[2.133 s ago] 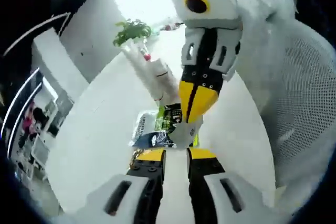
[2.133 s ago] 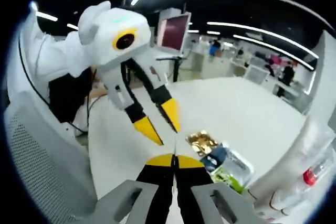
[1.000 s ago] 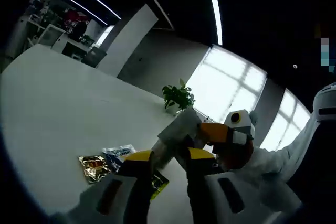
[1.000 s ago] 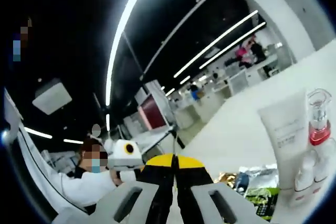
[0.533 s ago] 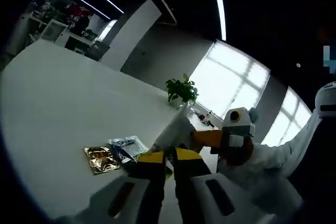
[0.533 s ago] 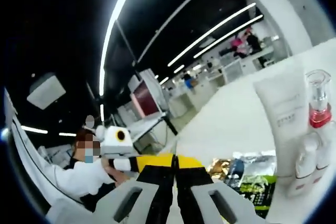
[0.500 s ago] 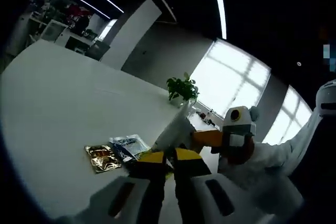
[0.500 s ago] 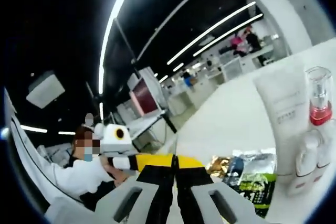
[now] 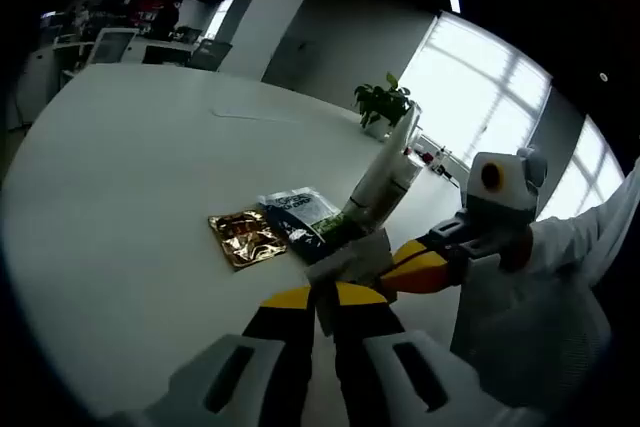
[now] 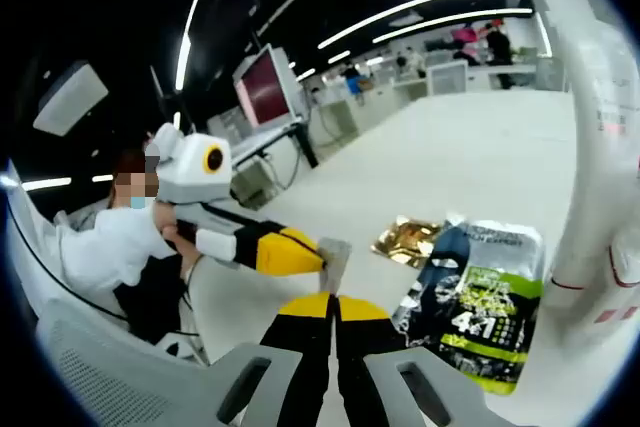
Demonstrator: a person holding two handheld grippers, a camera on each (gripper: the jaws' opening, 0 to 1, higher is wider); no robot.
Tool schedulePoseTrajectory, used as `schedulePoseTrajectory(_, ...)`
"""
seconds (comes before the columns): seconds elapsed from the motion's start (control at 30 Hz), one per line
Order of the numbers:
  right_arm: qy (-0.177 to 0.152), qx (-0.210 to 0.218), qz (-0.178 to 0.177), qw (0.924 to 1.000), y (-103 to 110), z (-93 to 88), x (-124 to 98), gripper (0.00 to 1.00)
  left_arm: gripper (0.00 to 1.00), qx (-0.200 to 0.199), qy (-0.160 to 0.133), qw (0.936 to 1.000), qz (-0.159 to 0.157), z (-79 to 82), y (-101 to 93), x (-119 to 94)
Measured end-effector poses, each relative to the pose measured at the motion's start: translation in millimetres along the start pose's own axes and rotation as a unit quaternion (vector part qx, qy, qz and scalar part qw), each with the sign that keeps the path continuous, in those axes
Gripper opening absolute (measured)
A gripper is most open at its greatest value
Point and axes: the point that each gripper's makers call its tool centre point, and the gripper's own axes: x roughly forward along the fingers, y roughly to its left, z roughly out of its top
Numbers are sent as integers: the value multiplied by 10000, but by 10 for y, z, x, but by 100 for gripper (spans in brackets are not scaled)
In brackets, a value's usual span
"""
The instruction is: Arrange the skincare products in the storage area until every visible bottle or jar stands upright without overlapping.
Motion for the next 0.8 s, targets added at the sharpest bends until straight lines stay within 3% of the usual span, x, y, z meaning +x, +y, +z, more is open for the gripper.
schedulePoseTrajectory(0.13,123,-28,-104,9999,-57,-5,145,0,0,145,157,9995,216,-63,88,-9)
schedulePoseTrajectory(0.27,173,91,-128,9997,-82,-54,222,0,0,34,275,9992,275,-108,159,2)
schedulePoseTrajectory(0.47,322,15,-305,9990,-150,-145,303,0,0,253,512,9976,385,-153,198,65)
schedulePoseTrajectory(0.8,224,-301,-422,9984,-205,-102,340,0,0,505,655,9946,634,-209,308,81)
